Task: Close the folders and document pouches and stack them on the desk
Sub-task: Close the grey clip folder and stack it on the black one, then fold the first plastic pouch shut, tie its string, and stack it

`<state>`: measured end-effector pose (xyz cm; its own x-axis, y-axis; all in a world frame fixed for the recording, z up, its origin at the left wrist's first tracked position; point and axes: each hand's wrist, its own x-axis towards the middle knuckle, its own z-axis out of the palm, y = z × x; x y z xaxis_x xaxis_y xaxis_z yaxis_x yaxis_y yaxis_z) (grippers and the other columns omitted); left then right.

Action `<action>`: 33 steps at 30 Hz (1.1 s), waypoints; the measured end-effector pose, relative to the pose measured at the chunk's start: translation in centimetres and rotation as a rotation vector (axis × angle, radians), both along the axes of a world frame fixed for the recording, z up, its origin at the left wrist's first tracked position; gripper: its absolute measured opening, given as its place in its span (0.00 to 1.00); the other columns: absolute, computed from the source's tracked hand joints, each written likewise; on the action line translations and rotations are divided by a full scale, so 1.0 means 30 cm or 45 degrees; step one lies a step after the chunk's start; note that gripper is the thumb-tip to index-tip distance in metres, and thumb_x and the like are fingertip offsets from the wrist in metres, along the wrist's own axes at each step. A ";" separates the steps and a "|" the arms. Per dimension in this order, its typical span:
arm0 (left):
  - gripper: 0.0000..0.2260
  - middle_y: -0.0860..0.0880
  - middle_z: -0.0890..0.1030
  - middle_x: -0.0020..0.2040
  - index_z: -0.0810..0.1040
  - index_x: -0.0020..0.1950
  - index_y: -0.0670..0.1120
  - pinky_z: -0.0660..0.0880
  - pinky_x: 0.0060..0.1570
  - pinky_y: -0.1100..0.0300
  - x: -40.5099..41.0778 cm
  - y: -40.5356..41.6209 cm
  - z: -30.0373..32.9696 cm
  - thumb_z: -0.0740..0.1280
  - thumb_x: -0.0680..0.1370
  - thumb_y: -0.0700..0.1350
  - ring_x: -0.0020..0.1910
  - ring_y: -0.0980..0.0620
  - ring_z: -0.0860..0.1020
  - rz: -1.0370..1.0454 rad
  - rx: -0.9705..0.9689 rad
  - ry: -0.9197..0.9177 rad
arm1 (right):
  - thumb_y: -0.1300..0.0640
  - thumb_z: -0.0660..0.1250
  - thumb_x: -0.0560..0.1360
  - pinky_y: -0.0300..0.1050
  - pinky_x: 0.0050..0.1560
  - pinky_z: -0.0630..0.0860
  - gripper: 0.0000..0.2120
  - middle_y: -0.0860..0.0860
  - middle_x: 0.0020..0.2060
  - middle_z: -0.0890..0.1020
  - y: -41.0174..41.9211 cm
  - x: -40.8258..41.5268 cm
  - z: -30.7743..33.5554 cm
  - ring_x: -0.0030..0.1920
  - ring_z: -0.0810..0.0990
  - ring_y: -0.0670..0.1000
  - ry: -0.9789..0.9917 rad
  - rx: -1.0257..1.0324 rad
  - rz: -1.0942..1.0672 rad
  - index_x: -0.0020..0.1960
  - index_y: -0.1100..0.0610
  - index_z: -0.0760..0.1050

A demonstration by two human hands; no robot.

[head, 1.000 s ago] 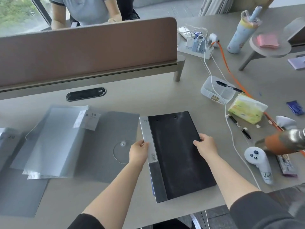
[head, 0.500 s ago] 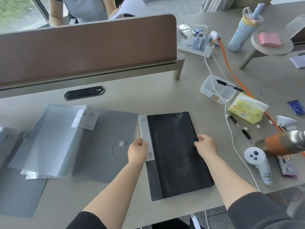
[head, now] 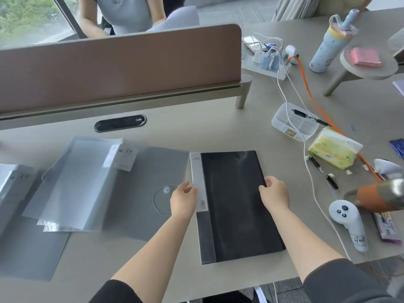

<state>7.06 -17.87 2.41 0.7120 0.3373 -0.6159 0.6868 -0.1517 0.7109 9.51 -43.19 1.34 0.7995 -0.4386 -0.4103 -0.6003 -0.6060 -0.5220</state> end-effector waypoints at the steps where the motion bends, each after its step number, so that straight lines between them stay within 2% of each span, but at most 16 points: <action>1: 0.22 0.53 0.82 0.57 0.72 0.72 0.49 0.78 0.59 0.47 -0.001 0.018 0.005 0.64 0.77 0.48 0.54 0.49 0.81 0.031 0.013 -0.010 | 0.59 0.63 0.74 0.51 0.56 0.75 0.19 0.55 0.59 0.77 0.026 0.006 0.011 0.59 0.75 0.58 -0.053 -0.007 0.013 0.65 0.54 0.75; 4: 0.22 0.51 0.81 0.59 0.72 0.73 0.48 0.77 0.60 0.49 -0.005 0.069 0.027 0.62 0.78 0.46 0.56 0.47 0.80 0.034 0.122 -0.041 | 0.60 0.63 0.75 0.49 0.53 0.74 0.17 0.54 0.58 0.76 0.115 0.027 0.055 0.58 0.75 0.57 -0.231 0.028 0.085 0.64 0.54 0.76; 6: 0.21 0.50 0.80 0.64 0.72 0.73 0.47 0.73 0.63 0.55 -0.021 0.118 0.049 0.62 0.79 0.46 0.61 0.47 0.78 0.028 0.209 -0.071 | 0.60 0.63 0.76 0.47 0.51 0.74 0.16 0.53 0.57 0.76 0.196 0.039 0.088 0.55 0.77 0.55 -0.336 0.069 0.199 0.63 0.53 0.76; 8: 0.20 0.49 0.77 0.68 0.73 0.72 0.46 0.69 0.66 0.55 -0.050 0.185 0.062 0.63 0.79 0.46 0.66 0.47 0.75 0.032 0.295 -0.096 | 0.61 0.63 0.77 0.44 0.50 0.73 0.16 0.52 0.58 0.76 0.286 0.039 0.116 0.54 0.78 0.53 -0.396 0.145 0.323 0.63 0.53 0.76; 10: 0.20 0.46 0.75 0.70 0.73 0.72 0.47 0.69 0.68 0.52 -0.083 0.257 0.066 0.63 0.79 0.47 0.68 0.46 0.73 0.044 0.372 -0.106 | 0.61 0.63 0.78 0.43 0.51 0.74 0.17 0.50 0.61 0.76 0.374 0.031 0.141 0.52 0.79 0.51 -0.416 0.228 0.441 0.65 0.53 0.75; 16: 0.21 0.45 0.69 0.74 0.72 0.73 0.47 0.64 0.70 0.49 -0.156 0.473 0.072 0.64 0.80 0.46 0.72 0.44 0.67 0.069 0.628 -0.114 | 0.60 0.60 0.78 0.43 0.55 0.72 0.21 0.50 0.66 0.75 0.610 -0.025 0.171 0.50 0.79 0.50 -0.306 0.328 0.691 0.71 0.52 0.70; 17: 0.21 0.46 0.69 0.74 0.72 0.73 0.47 0.64 0.70 0.49 -0.163 0.510 0.069 0.64 0.80 0.46 0.73 0.44 0.66 0.063 0.673 -0.110 | 0.59 0.60 0.78 0.43 0.57 0.71 0.22 0.49 0.67 0.75 0.645 -0.036 0.167 0.51 0.79 0.50 -0.282 0.323 0.730 0.72 0.52 0.69; 19: 0.21 0.46 0.69 0.75 0.71 0.73 0.48 0.63 0.71 0.48 -0.177 0.578 0.062 0.64 0.79 0.46 0.73 0.43 0.65 0.026 0.748 -0.089 | 0.57 0.60 0.79 0.45 0.65 0.69 0.23 0.49 0.73 0.69 0.707 -0.056 0.142 0.64 0.76 0.51 -0.225 0.280 0.805 0.74 0.52 0.67; 20: 0.22 0.46 0.68 0.75 0.71 0.74 0.48 0.63 0.71 0.48 -0.184 0.610 0.059 0.64 0.79 0.46 0.73 0.42 0.64 0.002 0.775 -0.069 | 0.56 0.60 0.79 0.46 0.69 0.67 0.24 0.49 0.76 0.65 0.735 -0.067 0.128 0.71 0.70 0.51 -0.175 0.240 0.836 0.74 0.52 0.65; 22: 0.23 0.45 0.65 0.77 0.69 0.75 0.49 0.62 0.71 0.47 -0.200 0.673 0.055 0.64 0.79 0.47 0.74 0.41 0.63 -0.041 0.808 -0.011 | 0.54 0.60 0.79 0.48 0.72 0.62 0.25 0.50 0.78 0.59 0.788 -0.091 0.102 0.76 0.61 0.50 -0.048 0.170 0.871 0.76 0.51 0.63; 24: 0.25 0.45 0.62 0.78 0.67 0.76 0.50 0.62 0.71 0.46 -0.213 0.724 0.049 0.65 0.79 0.48 0.75 0.42 0.61 -0.077 0.853 0.034 | 0.53 0.60 0.79 0.49 0.71 0.64 0.26 0.49 0.79 0.56 0.825 -0.111 0.080 0.76 0.62 0.51 0.059 0.124 0.877 0.77 0.50 0.61; 26: 0.27 0.46 0.59 0.79 0.64 0.77 0.51 0.62 0.71 0.45 -0.222 0.779 0.040 0.65 0.79 0.49 0.77 0.43 0.58 -0.102 0.871 0.084 | 0.53 0.60 0.79 0.49 0.67 0.67 0.26 0.50 0.78 0.57 0.868 -0.122 0.055 0.74 0.66 0.52 0.105 0.092 0.859 0.76 0.51 0.61; 29: 0.30 0.47 0.56 0.80 0.61 0.78 0.52 0.64 0.70 0.43 -0.234 0.848 0.021 0.66 0.78 0.50 0.78 0.44 0.54 -0.095 0.781 0.124 | 0.53 0.60 0.78 0.48 0.57 0.73 0.25 0.51 0.76 0.60 0.921 -0.127 0.026 0.65 0.75 0.55 0.131 0.034 0.749 0.75 0.50 0.62; 33: 0.32 0.48 0.55 0.80 0.59 0.79 0.52 0.66 0.70 0.43 -0.229 0.900 0.001 0.67 0.77 0.51 0.78 0.44 0.53 -0.138 0.707 0.101 | 0.53 0.59 0.78 0.47 0.52 0.70 0.26 0.54 0.78 0.55 0.952 -0.096 0.018 0.66 0.74 0.57 0.175 -0.048 0.569 0.76 0.49 0.60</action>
<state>0.19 9.14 2.43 0.7193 0.5533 -0.4200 0.6945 -0.5601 0.4516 6.62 -14.63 1.89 0.8529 -0.0803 -0.5158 -0.3381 -0.8378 -0.4287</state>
